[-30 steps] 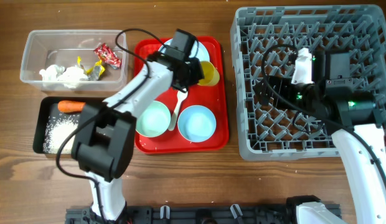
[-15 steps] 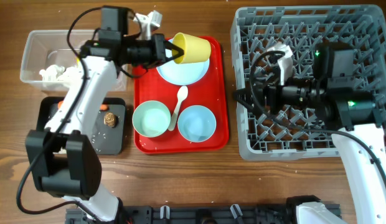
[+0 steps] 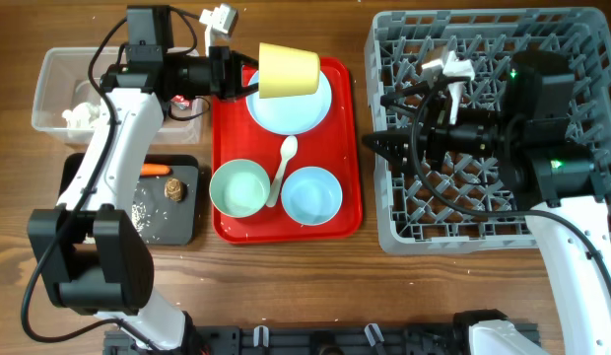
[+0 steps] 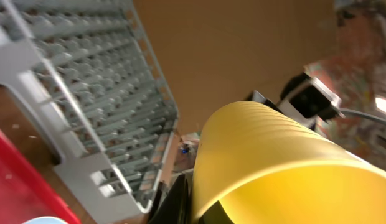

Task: Sort waste into correct bins and load items into the dishwasher rack
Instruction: 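Lift the yellow cup with the left gripper toward the right gripper, then grasp the yellow cup with the right gripper from the left gripper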

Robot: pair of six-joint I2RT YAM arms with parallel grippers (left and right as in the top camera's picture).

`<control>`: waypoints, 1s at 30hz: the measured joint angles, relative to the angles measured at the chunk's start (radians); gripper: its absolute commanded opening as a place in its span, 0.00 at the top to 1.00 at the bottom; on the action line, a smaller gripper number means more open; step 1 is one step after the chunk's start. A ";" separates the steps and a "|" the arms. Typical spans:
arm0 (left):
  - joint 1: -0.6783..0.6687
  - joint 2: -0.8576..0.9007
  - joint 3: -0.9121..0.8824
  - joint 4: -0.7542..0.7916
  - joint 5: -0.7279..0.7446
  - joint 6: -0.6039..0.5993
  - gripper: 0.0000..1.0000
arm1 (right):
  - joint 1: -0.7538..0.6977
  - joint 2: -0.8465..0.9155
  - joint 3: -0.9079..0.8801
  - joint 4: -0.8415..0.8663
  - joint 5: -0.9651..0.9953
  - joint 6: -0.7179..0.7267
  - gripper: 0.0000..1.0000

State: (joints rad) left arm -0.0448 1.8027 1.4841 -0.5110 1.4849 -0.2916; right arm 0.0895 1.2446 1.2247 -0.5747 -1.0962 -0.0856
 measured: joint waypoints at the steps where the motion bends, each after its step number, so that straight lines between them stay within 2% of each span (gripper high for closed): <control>1: -0.003 0.000 0.000 0.000 0.013 0.001 0.96 | 0.000 0.000 0.000 0.018 0.010 0.015 0.00; 9: -0.050 0.000 0.000 0.000 0.047 0.002 0.96 | 0.000 0.026 0.000 0.159 -0.011 0.048 0.05; 21: -0.136 0.000 0.000 0.003 0.051 0.002 0.96 | 0.000 0.232 0.000 0.291 -0.364 0.013 0.05; 27: -0.146 0.000 0.000 0.011 0.062 0.002 0.96 | 0.000 0.244 0.000 0.304 -0.430 -0.010 0.05; 30: -0.146 0.000 0.000 0.011 0.063 0.002 0.96 | 0.000 0.244 0.000 0.304 -0.430 -0.016 0.08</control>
State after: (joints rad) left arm -0.1909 1.8027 1.4841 -0.4995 1.5478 -0.2893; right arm 0.0891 1.4887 1.2247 -0.2707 -1.5261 -0.1020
